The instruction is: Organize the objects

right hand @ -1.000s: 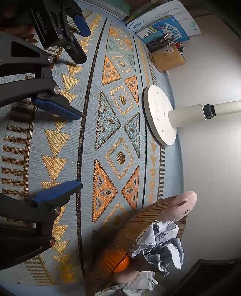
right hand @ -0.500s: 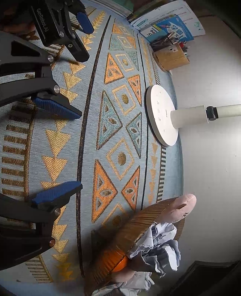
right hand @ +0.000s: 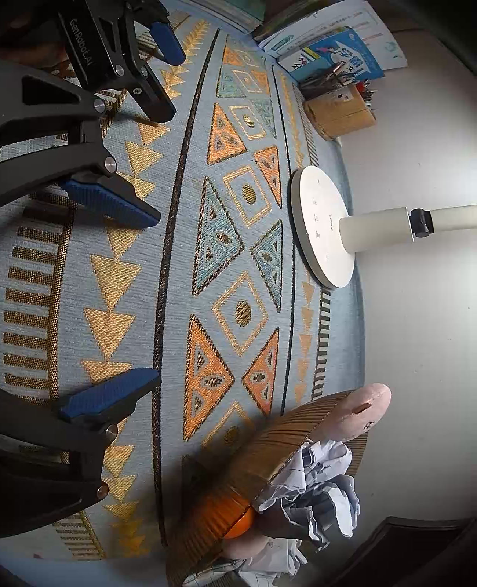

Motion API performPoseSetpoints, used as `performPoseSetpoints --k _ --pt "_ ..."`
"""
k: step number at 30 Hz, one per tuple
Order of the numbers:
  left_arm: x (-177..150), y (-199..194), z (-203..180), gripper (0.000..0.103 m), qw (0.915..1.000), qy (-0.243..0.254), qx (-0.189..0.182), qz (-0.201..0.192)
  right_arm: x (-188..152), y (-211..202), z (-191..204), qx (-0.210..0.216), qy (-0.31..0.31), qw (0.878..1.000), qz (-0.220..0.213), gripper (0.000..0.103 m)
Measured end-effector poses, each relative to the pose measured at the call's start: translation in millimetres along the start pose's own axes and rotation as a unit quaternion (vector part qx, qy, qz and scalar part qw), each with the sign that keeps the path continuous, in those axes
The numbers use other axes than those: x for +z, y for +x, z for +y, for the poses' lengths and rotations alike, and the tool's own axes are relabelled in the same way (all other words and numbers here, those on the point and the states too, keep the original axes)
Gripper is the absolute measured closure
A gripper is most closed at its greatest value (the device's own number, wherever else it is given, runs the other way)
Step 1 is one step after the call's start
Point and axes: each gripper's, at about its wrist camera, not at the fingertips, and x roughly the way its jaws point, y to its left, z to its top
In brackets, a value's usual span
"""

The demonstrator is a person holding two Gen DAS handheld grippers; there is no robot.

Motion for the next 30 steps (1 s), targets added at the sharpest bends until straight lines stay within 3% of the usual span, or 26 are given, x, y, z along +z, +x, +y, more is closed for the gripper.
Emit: performPoseSetpoints --k 6,30 --pt "-0.3 -2.2 5.1 0.001 0.9996 -0.012 0.024 -0.003 -0.1 -0.3 -3.3 -0.002 0.011 1.0 -0.001 0.022" --pt "-3.3 -4.1 11.3 0.001 0.9994 -0.013 0.032 0.004 -0.9 -2.0 -5.4 -0.006 0.017 1.0 0.0 0.02"
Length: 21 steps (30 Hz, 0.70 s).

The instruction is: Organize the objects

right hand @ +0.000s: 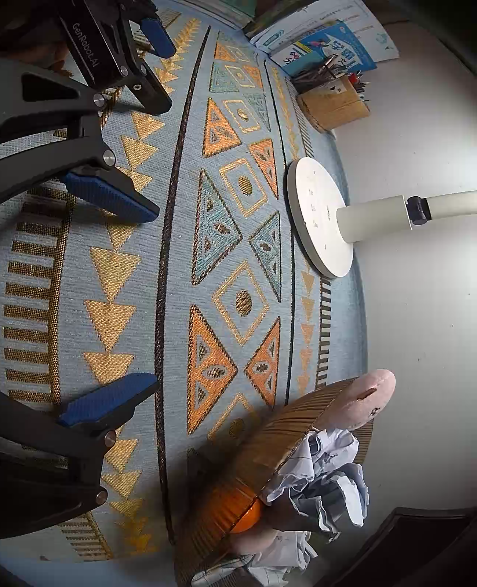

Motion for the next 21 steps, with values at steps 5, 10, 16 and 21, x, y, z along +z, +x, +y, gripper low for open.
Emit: performPoseSetpoints --k 5,10,16,21 --pt "0.3 0.1 -1.0 0.001 1.0 0.001 0.001 0.001 0.2 0.6 0.3 0.0 0.0 1.0 0.0 0.02" --pt "1.0 1.0 -1.5 0.001 1.0 0.002 0.003 0.001 0.2 0.6 0.5 -0.001 0.0 1.0 0.0 0.019" --pt "2.2 3.7 -5.4 0.001 0.9999 0.005 0.011 0.005 0.0 0.5 1.4 -0.001 0.001 1.0 0.0 0.018" --pt "3.6 5.1 -5.6 0.0 0.9999 0.001 0.015 0.007 -0.3 -0.2 1.1 0.0 0.002 1.0 0.0 0.018"
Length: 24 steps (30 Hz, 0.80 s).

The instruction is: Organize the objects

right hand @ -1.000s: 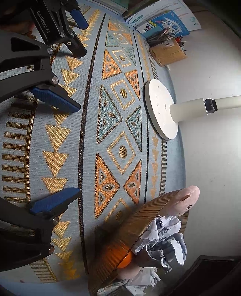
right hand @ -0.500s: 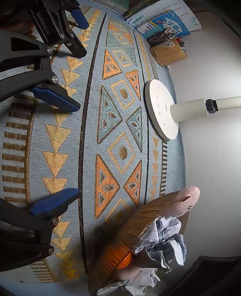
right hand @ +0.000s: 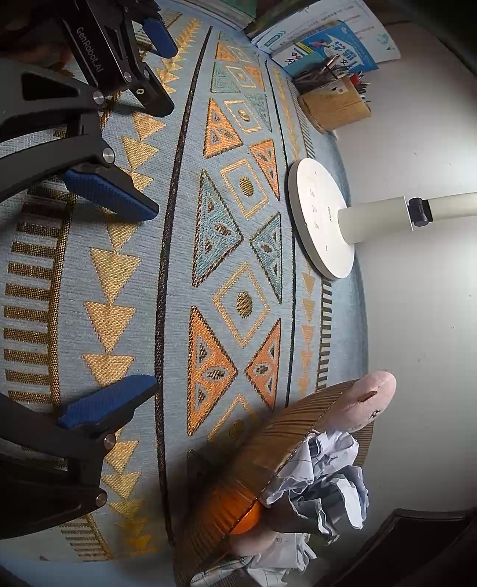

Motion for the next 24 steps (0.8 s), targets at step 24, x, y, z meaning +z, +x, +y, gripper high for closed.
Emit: performPoseSetpoints --k 24 --pt "0.2 1.2 0.3 0.0 1.0 -0.002 0.0 0.0 1.8 5.4 0.5 -0.002 -0.008 1.0 0.012 0.008"
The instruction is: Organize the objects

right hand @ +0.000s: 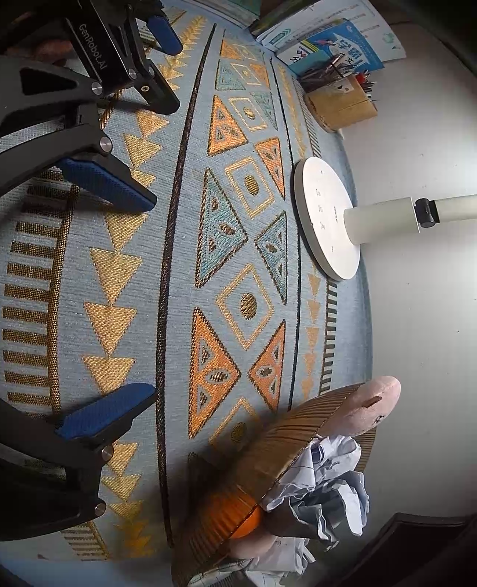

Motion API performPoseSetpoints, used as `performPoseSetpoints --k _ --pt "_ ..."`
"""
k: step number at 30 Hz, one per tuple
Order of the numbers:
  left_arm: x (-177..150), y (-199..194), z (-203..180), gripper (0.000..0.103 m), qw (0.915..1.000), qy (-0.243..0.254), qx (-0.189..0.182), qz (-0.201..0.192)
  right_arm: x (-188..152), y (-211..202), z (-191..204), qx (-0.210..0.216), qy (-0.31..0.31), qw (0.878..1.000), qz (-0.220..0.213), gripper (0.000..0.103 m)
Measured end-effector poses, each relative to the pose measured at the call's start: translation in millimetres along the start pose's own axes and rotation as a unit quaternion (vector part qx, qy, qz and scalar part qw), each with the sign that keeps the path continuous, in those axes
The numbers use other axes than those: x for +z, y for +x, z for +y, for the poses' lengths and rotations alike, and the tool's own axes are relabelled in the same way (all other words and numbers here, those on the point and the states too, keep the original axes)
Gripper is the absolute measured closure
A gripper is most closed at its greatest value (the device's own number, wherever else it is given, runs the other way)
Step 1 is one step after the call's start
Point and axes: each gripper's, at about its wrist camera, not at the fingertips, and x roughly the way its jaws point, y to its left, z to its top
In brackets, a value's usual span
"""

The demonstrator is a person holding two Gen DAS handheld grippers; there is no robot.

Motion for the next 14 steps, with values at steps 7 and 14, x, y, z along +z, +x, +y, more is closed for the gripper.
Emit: performPoseSetpoints --k 7,14 --pt "0.1 1.1 -1.1 0.0 1.0 0.0 0.0 0.0 0.7 0.8 -0.8 0.001 -0.002 1.0 0.001 0.007" --pt "1.3 2.0 -0.8 0.0 1.0 0.002 -0.001 0.0 0.6 0.5 -0.1 0.0 -0.002 1.0 0.002 0.006"
